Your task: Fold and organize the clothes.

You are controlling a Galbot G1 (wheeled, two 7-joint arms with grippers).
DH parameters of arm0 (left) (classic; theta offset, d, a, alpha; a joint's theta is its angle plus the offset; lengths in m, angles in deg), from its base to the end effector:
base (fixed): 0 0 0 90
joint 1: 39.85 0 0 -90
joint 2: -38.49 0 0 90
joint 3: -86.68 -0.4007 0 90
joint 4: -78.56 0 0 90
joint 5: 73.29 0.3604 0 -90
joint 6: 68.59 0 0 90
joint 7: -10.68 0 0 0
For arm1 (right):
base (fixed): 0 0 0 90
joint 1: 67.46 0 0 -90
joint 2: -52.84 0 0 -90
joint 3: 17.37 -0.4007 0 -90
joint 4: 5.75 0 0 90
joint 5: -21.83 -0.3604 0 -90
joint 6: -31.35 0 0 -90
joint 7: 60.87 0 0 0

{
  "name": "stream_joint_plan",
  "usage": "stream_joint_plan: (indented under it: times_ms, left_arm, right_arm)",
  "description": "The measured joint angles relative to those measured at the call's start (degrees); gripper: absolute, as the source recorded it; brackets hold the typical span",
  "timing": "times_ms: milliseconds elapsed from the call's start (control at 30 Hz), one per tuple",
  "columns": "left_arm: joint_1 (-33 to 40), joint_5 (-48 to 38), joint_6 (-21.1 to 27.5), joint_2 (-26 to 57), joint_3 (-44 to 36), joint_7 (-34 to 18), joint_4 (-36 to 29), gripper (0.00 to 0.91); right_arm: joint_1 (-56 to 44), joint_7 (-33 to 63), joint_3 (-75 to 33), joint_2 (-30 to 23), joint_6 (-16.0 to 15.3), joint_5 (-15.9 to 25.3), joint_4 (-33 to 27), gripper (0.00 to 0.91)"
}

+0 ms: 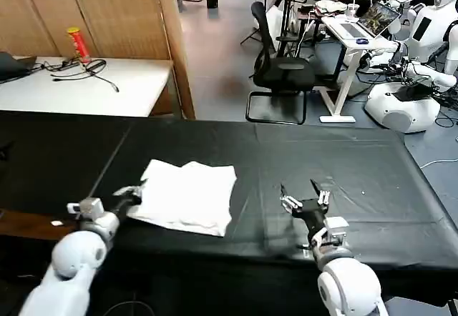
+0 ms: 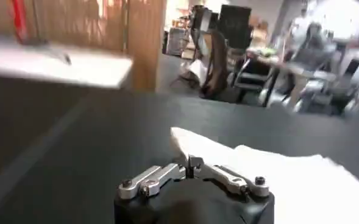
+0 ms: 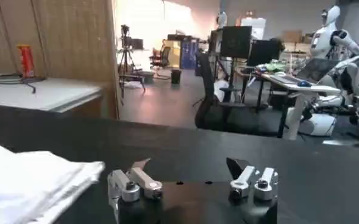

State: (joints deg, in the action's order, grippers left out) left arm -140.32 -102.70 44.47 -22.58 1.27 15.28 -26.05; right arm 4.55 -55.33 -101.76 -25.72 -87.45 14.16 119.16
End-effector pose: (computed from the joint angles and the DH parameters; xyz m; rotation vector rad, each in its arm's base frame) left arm 0.2950 0.1743 -0.3165 -0.1900 -2.8115 0.0073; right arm 0.2191 -0.0102 -0.2776 0.1346 -2.9108 0.0913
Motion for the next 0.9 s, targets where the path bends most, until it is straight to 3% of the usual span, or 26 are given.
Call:
stream_joint_plan:
  times_ms: [500,700,900]
  left_arm:
    - [-2.64,10.21,-2.14,20.61,9.36,0.02,-2.62,0.000]
    - [-3.54,16.19,1.11,20.36,9.11,-3.01,-9.73,0.000]
    - [-3.36,12.96,2.12,13.62,0.75,-7.32,-17.55,0.000]
  right_arm:
    - [0.16,-0.03,1.24,-0.51,0.58,-0.04,-1.36,0.878]
    - [0.31,0.00,1.77,-1.08,0.81,0.11,-2.31,0.878]
    - [-0.34,0.00,2.07,-1.60,0.79,0.54,-2.63,0.878]
